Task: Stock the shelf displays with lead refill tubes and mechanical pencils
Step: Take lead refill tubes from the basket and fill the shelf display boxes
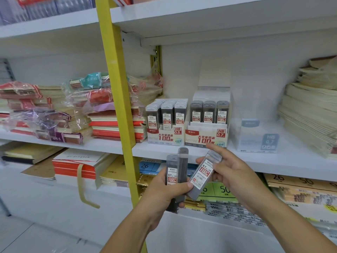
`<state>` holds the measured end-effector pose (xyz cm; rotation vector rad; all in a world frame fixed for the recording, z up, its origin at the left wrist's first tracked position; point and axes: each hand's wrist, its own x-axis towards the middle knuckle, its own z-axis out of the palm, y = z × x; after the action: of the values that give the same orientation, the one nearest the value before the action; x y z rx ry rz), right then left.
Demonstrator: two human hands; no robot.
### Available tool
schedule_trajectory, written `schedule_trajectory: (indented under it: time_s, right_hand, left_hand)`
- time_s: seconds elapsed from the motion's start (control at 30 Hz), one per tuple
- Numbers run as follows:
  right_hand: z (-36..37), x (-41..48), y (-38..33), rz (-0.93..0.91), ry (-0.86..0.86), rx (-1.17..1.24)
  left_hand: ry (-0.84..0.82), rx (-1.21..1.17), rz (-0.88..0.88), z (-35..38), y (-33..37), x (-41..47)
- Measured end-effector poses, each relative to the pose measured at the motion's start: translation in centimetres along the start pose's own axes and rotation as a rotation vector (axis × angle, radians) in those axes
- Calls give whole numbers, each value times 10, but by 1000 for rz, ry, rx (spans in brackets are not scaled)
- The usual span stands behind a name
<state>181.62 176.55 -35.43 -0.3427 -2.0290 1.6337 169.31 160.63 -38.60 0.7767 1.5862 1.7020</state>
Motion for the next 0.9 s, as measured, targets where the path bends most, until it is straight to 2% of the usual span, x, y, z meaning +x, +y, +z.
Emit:
schedule_trajectory:
  time_s: [0.23, 0.33, 0.4, 0.5, 0.57, 0.67, 0.8, 0.9]
  right_hand:
    - [4, -4, -14, -21, 118, 37]
    - [-2, -2, -44, -149, 127, -22]
    - [-17, 9, -76, -300, 189, -91]
    - [-45, 40, -121, -507, 337, -417]
    - [-56, 64, -138, -553, 389, -719]
    - [-63, 93, -138, -480, 367, -965]
    - [-71, 118, -120, -411, 322, -1115]
    - [-80, 127, -108, -362, 357, -1236]
  left_hand:
    - [46, 44, 38, -1, 8, 0]
    - [43, 49, 93, 2, 23, 2]
    - [46, 41, 149, 5, 37, 9]
    - [101, 47, 235, 8, 56, 21]
    - [115, 25, 271, 11, 61, 29]
    - [107, 5, 271, 14, 62, 38]
    - [95, -35, 263, 13, 61, 48]
    - [86, -50, 268, 11, 61, 53]
